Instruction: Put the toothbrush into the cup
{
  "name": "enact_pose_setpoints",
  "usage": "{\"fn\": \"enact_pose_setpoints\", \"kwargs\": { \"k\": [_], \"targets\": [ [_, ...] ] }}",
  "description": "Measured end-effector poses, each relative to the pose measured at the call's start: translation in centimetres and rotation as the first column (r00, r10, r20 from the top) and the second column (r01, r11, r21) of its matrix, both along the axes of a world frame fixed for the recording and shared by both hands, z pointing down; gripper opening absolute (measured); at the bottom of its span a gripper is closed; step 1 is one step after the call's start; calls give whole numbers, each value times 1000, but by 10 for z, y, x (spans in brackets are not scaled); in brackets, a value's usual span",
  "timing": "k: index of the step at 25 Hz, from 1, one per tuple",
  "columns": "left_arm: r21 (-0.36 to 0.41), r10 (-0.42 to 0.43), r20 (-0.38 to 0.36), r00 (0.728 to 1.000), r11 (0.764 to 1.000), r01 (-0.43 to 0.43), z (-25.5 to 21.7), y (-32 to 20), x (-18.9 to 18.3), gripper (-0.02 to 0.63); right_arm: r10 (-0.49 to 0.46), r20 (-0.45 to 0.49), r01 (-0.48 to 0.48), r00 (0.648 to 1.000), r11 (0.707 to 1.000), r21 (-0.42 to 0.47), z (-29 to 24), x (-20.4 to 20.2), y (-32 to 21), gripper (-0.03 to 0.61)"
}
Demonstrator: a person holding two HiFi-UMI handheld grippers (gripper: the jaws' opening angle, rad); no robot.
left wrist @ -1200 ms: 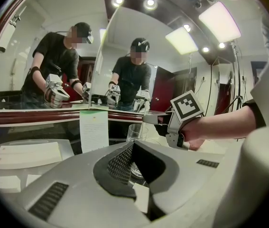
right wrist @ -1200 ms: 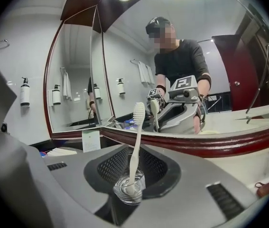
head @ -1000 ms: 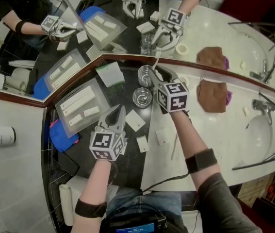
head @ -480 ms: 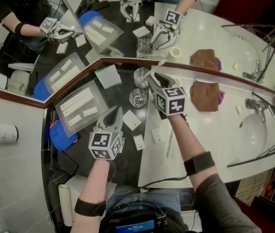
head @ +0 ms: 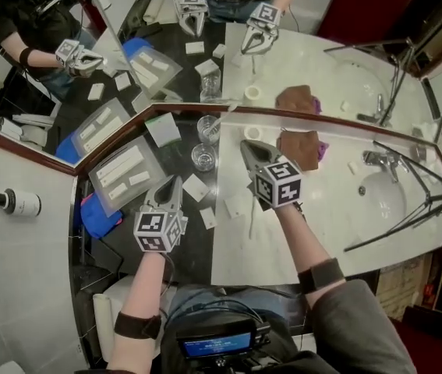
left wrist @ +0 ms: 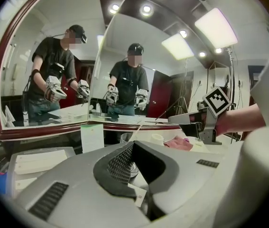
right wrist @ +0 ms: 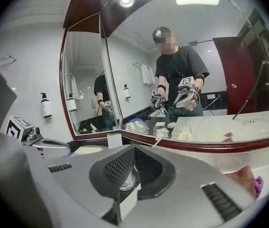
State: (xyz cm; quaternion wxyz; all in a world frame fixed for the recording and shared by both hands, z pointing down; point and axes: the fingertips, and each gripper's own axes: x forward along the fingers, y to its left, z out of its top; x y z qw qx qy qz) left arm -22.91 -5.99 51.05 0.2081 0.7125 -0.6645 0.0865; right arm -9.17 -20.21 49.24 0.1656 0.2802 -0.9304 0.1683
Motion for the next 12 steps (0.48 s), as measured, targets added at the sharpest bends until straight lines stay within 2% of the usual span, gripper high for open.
{"fn": "enact_pose_setpoints", "kwargs": {
  "k": [4, 12],
  "targets": [
    [-12, 27, 23, 999, 1000, -27, -7, 11, 11, 3, 30, -11, -30, 999, 1000, 0, -10, 35, 20, 3],
    [-22, 92, 36, 995, 996, -92, -18, 32, 40, 2, 120, -42, -123, 992, 991, -56, -2, 103, 66, 3]
  ]
}}
